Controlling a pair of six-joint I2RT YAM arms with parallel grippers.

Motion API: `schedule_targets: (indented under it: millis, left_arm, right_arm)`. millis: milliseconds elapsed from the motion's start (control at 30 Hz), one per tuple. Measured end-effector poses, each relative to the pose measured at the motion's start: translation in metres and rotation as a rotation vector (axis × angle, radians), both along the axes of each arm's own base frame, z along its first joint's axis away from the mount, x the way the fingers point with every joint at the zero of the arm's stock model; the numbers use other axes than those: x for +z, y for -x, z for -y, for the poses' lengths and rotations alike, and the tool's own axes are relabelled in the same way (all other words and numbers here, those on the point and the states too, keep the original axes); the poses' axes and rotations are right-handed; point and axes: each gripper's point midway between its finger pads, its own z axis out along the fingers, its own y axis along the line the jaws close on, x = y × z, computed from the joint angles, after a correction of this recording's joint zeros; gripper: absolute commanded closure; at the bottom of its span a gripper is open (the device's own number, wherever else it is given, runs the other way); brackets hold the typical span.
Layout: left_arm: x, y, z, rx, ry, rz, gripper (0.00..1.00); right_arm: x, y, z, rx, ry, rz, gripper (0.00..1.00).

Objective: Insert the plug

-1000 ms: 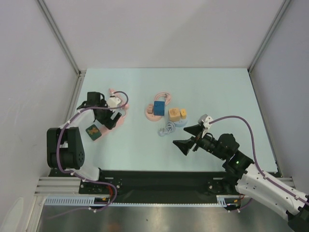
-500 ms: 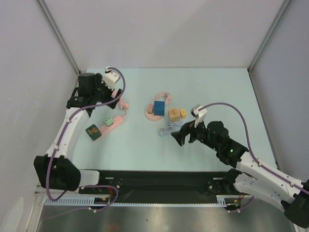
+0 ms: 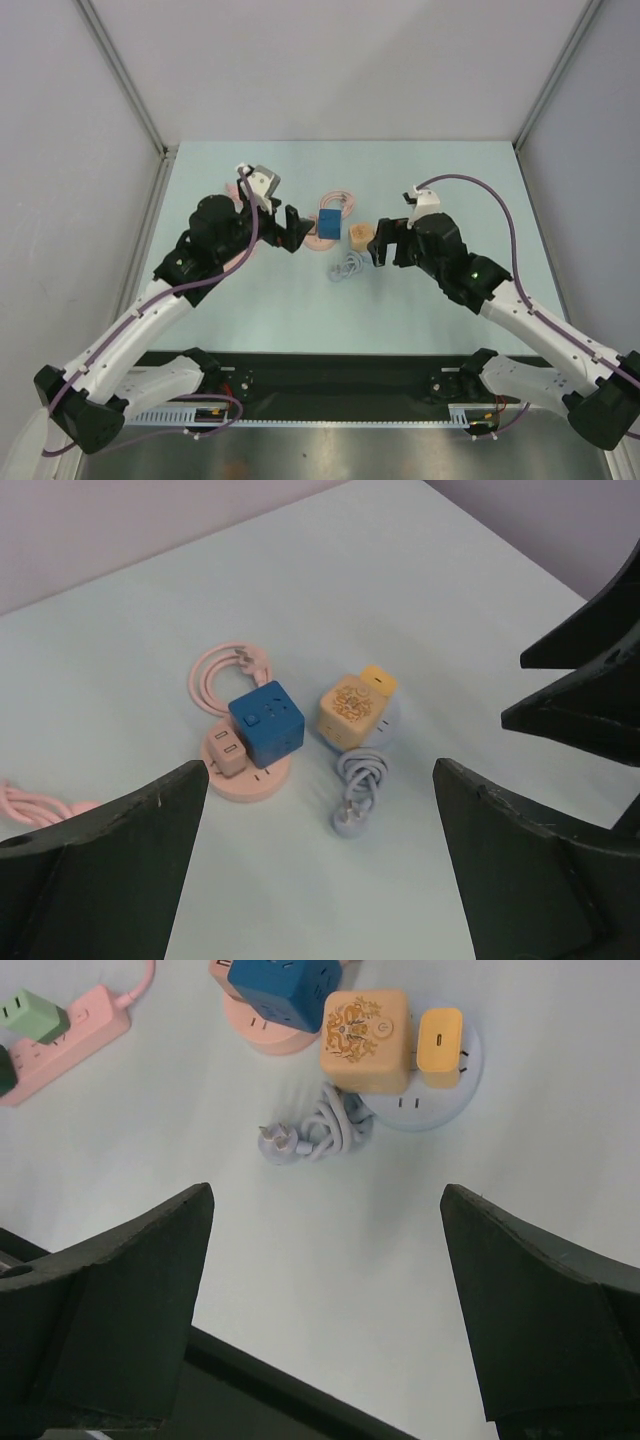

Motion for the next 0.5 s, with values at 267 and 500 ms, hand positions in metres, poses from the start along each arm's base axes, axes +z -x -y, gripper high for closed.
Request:
schedule_targets:
  millis: [267, 500]
  left_arm:
    - [0.002, 0.009, 0.007, -0.022, 0.085, -0.016, 0.00]
    - [0.010, 0.010, 0.005, -0.020, 0.100, 0.011, 0.00]
  right_arm:
    - [0.026, 0.003, 0.016, -0.073, -0.095, 0.012, 0.00]
    - [0.049, -0.002, 0.031, -0.121, -0.137, 0.065, 0.00]
